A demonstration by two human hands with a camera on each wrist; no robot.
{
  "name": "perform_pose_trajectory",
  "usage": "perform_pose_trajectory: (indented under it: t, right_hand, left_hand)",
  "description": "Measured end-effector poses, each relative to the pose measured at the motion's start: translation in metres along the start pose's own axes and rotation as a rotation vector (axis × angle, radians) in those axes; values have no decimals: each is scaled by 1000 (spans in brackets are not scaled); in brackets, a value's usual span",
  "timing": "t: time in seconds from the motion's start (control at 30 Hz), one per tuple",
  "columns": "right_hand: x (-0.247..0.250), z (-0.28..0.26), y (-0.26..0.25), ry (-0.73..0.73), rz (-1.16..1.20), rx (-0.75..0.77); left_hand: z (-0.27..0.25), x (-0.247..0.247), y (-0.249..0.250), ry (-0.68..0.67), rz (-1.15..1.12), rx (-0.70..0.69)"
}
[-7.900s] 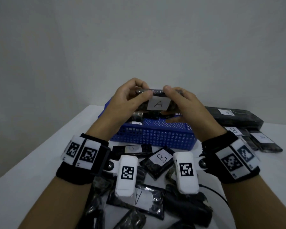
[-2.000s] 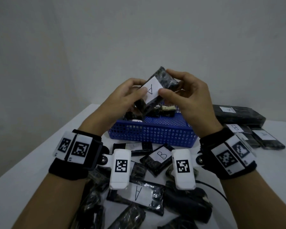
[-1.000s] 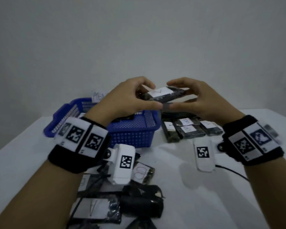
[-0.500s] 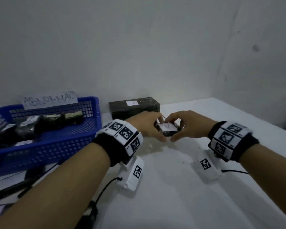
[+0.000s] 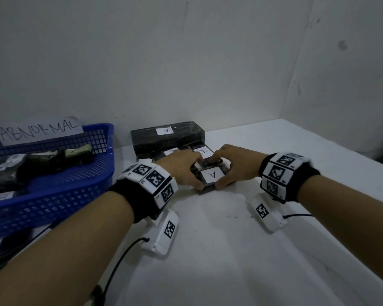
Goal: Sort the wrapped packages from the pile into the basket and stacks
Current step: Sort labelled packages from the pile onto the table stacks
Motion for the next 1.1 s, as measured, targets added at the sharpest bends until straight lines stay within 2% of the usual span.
perform_pose_trajectory:
  t: [0.17,0.5,0.6,0.93,1.1]
  right_hand:
    - [4,2,-4,29,1,-1]
    - [4,-1,-15,78,-17,-8]
    - [5,-1,-21,61,-82,-28]
    - [4,-5,-21,52,-86,-82]
    - [8,-16,-51,-5,-203,-50]
  left_hand:
    - [-2,0,-1,34,-18,-2]
    - [-17,2,-6,2,-55,1]
    - [-20,2,-7,2,-74,3]
    - [-44,20,-12,33,-61,-27]
    - [-67,32,-19,76,-26,-47]
Point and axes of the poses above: each hand's wrist, its own z-axis towards the middle knuckle, its own x-axis out of the back of the hand, y = z × x, the point moved 8 cm from there along z, towards the middle knuckle, and after that the axes turned 8 degrees about x, right-handed, at the moved point
